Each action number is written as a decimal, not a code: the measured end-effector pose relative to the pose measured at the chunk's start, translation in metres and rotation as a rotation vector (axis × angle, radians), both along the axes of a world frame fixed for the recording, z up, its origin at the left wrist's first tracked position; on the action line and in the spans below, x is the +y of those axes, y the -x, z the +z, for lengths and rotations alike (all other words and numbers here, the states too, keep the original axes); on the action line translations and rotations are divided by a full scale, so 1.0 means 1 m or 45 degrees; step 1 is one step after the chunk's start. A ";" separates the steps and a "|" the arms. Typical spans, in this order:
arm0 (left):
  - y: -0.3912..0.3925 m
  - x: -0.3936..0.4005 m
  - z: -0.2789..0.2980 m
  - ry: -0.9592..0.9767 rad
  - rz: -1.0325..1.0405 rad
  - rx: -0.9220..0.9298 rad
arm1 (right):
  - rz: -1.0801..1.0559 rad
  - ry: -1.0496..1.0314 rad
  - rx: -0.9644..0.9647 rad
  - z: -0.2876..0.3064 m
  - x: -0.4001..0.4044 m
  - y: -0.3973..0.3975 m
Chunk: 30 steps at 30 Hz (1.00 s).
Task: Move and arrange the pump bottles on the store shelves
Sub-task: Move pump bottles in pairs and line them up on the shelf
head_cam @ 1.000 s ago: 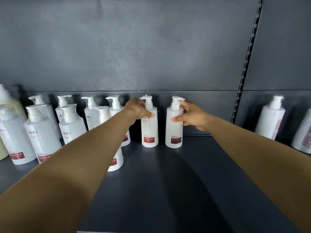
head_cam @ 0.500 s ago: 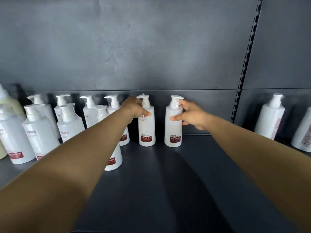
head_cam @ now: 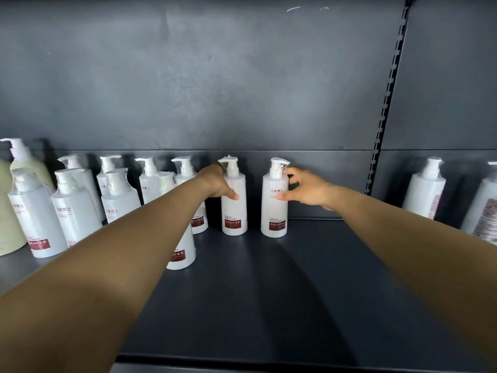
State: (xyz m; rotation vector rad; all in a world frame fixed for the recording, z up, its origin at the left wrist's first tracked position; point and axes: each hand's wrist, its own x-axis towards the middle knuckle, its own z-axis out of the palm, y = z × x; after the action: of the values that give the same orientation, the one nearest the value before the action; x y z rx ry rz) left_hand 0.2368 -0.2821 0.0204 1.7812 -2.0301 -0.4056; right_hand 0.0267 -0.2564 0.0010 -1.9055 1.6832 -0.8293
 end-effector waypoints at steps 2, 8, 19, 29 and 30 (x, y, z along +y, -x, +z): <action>0.002 0.009 0.003 -0.020 0.000 -0.092 | -0.016 -0.031 0.157 0.004 0.007 0.007; 0.015 0.047 0.015 -0.065 -0.059 -0.399 | -0.016 -0.037 0.614 0.022 0.043 0.022; 0.041 0.124 0.045 -0.005 -0.208 -0.727 | -0.043 -0.100 0.951 0.052 0.131 0.040; 0.063 0.182 0.023 -0.077 -0.296 -0.657 | -0.131 -0.238 0.939 0.035 0.221 0.063; 0.068 0.188 0.021 -0.085 -0.315 -0.644 | -0.141 -0.251 0.942 0.033 0.228 0.069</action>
State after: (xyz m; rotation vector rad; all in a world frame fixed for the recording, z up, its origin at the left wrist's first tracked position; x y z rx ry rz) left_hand 0.1692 -0.0945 0.0410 1.8104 -2.6259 -0.0928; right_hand -0.0424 -0.0280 0.0338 -2.1261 2.1915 0.0521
